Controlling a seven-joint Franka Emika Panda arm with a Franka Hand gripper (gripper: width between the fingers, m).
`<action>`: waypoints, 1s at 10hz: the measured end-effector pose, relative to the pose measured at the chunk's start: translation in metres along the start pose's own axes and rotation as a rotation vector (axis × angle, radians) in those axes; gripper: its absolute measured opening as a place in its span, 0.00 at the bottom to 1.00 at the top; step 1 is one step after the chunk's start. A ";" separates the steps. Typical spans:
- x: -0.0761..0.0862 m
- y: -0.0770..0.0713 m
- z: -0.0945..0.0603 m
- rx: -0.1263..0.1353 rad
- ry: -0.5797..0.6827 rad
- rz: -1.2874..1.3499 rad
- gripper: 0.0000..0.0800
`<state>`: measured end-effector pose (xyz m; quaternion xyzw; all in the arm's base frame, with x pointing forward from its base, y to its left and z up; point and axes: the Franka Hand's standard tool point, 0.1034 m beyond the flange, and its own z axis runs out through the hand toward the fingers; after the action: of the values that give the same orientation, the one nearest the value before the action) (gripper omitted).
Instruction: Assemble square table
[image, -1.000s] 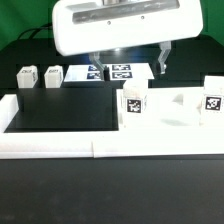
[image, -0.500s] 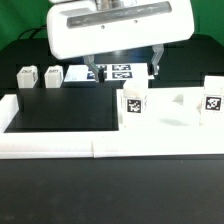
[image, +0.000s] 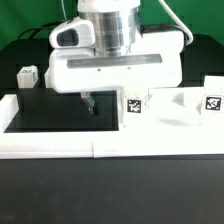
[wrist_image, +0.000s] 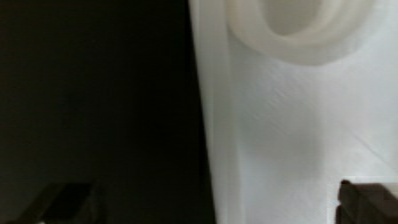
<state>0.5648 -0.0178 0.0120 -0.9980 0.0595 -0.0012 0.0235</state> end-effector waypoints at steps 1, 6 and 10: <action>0.000 0.000 0.000 0.000 0.000 0.000 0.81; 0.000 0.002 0.000 -0.001 -0.001 0.003 0.21; -0.001 0.002 0.001 -0.007 -0.004 -0.018 0.08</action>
Offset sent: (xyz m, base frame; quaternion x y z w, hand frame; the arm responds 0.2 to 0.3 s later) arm 0.0000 0.0000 0.0000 0.0000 0.0000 0.0000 1.0000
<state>0.5638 -0.0194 0.0114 -0.9985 0.0507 0.0010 0.0202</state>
